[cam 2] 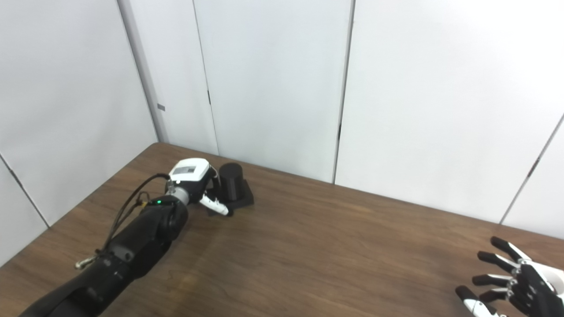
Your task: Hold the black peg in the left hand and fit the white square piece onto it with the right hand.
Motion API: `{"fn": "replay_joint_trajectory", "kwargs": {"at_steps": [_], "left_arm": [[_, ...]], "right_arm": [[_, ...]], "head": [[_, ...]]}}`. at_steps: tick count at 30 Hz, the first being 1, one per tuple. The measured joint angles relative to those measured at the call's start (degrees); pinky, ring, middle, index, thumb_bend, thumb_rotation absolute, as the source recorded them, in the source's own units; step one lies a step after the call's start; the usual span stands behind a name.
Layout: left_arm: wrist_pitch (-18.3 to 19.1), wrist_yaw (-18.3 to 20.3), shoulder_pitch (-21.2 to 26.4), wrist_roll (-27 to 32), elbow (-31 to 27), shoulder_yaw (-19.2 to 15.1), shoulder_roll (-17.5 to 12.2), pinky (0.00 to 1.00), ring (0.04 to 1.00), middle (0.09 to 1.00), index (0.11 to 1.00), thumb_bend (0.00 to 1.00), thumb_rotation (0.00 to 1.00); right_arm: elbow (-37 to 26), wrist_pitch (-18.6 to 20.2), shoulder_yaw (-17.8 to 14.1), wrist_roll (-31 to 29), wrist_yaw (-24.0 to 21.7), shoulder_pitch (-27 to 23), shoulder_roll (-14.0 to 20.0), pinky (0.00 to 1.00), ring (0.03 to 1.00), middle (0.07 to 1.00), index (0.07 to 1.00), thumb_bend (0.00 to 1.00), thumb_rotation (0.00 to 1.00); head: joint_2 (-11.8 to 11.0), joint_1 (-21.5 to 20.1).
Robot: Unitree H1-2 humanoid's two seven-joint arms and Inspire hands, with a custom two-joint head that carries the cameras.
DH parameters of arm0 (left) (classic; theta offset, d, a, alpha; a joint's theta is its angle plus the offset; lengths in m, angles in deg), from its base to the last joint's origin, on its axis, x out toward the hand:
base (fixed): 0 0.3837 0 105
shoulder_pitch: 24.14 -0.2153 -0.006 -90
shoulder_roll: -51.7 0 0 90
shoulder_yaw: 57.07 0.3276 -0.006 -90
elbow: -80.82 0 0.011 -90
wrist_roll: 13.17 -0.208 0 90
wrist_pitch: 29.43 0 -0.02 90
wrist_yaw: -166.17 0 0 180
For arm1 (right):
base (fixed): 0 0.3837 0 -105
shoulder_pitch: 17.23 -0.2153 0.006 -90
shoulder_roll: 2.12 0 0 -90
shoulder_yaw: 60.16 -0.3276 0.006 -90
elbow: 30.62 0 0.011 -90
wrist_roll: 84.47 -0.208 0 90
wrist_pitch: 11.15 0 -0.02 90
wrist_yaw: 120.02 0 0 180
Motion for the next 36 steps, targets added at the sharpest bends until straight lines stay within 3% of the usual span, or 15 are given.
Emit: {"fn": "replay_joint_trajectory", "kwargs": {"at_steps": [7, 13, 16, 19, 23, 26, 36], "left_arm": [[-11.4, -1.0, -3.3, 8.9, -1.0, -2.0, 0.3, 0.78, 0.892, 0.843, 0.481, 0.52, 0.06], [-21.6, 0.5, -4.1, 12.8, -1.0, 0.3, 0.0, 0.83, 0.908, 0.861, 0.483, 0.52, 0.06], [-23.5, 3.4, -4.0, 15.0, -2.2, 1.5, 0.0, 0.86, 0.892, 0.849, 0.484, 0.52, 0.06], [-24.9, 5.2, -4.0, 15.9, -3.3, 2.7, 0.2, 0.8, 0.879, 0.838, 0.484, 0.52, 0.06], [-25.8, 5.3, -4.0, 15.0, -5.2, 3.9, 0.8, 0.75, 0.871, 0.834, 0.484, 0.52, 0.06], [-28.3, 3.0, -3.8, 12.6, -4.8, 5.7, 1.4, 0.7, 0.843, 0.821, 0.484, 0.52, 0.06], [-33.5, -1.6, -1.4, 7.5, -3.1, 12.4, 6.8, 0.71, 0.837, 0.817, 0.487, 0.52, 0.07]], "right_arm": [[-0.2, 0.9, 0.3, 1.1, 0.0, -0.1, -0.2, 0.43, 0.578, 0.74, 0.83, 0.37, 0.0], [-0.2, 0.9, 0.4, 1.2, 0.0, -0.4, -0.4, 0.42, 0.567, 0.739, 0.829, 0.37, 0.0], [-0.1, 0.8, 0.5, 1.5, 0.0, -0.5, -0.5, 0.42, 0.564, 0.74, 0.836, 0.37, 0.0], [0.2, 0.8, 0.5, 1.7, 0.0, -0.5, -0.6, 0.43, 0.577, 0.747, 0.85, 0.37, 0.0], [0.2, 0.8, 0.4, 0.9, 0.0, -0.6, -1.3, 0.52, 0.616, 0.758, 0.848, 0.36, 0.0], [0.7, 0.6, 0.2, 0.5, 0.1, -0.7, -1.9, 0.55, 0.616, 0.746, 0.835, 0.39, 0.0], [10.7, -10.9, -0.3, 0.7, 0.8, -0.8, -0.6, 0.51, 0.577, 0.711, 0.808, 0.47, 0.0]], "head": [[0.3, -0.8], [0.5, -1.8], [0.7, -2.5], [1.1, -3.5], [2.0, -5.4], [2.5, -6.9], [4.2, -12.8]]}}
